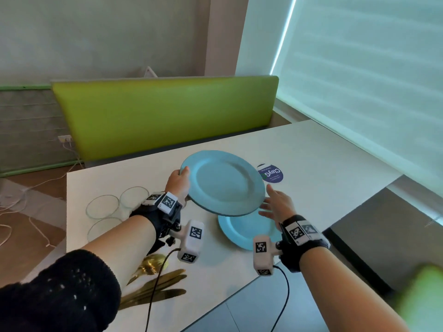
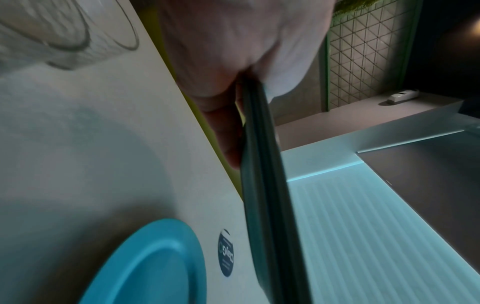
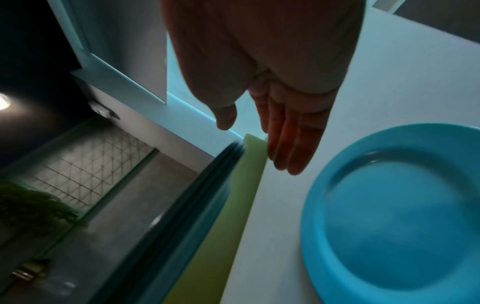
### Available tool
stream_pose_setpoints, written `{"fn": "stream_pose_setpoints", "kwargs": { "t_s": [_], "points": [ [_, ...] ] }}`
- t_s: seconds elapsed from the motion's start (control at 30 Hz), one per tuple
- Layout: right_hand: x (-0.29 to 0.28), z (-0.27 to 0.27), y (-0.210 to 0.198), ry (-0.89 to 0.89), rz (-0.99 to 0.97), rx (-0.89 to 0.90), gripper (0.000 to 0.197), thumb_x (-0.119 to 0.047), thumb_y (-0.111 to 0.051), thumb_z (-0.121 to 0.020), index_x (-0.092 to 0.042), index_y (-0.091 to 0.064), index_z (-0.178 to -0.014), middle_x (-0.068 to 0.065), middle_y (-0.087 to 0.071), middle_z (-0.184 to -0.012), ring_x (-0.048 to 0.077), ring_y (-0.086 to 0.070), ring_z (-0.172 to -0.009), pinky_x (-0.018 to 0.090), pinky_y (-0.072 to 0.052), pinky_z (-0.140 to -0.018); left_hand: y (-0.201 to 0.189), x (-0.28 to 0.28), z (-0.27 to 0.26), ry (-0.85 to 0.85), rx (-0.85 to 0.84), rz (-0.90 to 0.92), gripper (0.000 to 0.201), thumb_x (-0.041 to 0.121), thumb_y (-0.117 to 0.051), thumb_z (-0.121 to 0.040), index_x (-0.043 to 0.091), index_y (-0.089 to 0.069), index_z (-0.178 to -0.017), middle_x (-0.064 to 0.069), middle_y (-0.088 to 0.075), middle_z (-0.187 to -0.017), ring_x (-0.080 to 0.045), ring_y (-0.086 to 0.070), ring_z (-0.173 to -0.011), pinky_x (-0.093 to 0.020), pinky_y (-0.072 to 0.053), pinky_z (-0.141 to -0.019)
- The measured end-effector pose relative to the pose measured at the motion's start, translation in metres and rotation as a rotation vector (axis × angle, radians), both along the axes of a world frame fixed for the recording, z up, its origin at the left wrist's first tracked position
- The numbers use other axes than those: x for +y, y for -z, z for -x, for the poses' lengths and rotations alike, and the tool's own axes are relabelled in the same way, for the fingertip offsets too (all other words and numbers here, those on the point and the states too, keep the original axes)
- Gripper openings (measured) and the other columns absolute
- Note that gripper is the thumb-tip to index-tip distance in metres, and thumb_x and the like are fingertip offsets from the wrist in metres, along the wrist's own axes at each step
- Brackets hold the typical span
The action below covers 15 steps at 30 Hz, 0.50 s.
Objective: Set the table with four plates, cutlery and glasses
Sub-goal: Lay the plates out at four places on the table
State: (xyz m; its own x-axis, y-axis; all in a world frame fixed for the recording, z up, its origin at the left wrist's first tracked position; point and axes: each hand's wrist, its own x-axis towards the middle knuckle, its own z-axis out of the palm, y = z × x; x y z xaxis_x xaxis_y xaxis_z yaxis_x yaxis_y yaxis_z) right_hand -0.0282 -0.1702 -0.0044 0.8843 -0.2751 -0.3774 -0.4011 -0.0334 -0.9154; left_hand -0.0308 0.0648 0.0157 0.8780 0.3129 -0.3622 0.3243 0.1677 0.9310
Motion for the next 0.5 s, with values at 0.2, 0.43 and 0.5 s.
{"fn": "stream_pose_setpoints", "kwargs": {
  "t_s": [0.2, 0.43, 0.5],
  "points": [
    [-0.032, -0.015, -0.015, 0.043, 0.261, -0.079, 0.026, -0.015, -0.055, -0.091, 0.008, -0.065, -0.099, 0.014, -0.059, -0.086, 0.022, -0.055, -0.079, 0.033, -0.043, -0.068, -0.003, -0.051, -0.018, 0.123, -0.037, 0.022, 0.028, 0.033, -0.047, -0.095, 0.008, -0.055, -0.105, -0.012, -0.065, -0.098, -0.03, -0.065, -0.083, -0.037, -0.056, -0.068],
    [-0.098, -0.054, -0.015, 0.127, 0.18, -0.033, 0.029, -0.011, -0.055, -0.09, -0.009, -0.054, -0.061, 0.014, -0.058, -0.078, 0.023, -0.054, -0.071, 0.034, -0.043, -0.066, -0.007, -0.111, -0.057, 0.118, -0.006, -0.04, 0.048, 0.049, -0.047, -0.092, 0.007, -0.055, -0.114, -0.014, -0.062, -0.115, -0.032, -0.062, -0.103, -0.038, -0.051, -0.087],
    [-0.117, -0.065, -0.022, 0.133, 0.124, -0.004, 0.03, -0.012, -0.053, -0.092, -0.008, -0.049, -0.063, 0.011, -0.053, -0.071, 0.022, -0.051, -0.062, 0.034, -0.043, -0.058, -0.009, -0.13, -0.071, 0.115, 0.01, -0.107, 0.058, 0.051, -0.034, -0.096, 0.003, -0.054, -0.12, -0.015, -0.059, -0.117, -0.032, -0.059, -0.107, -0.032, -0.043, -0.081]
  ]
}}
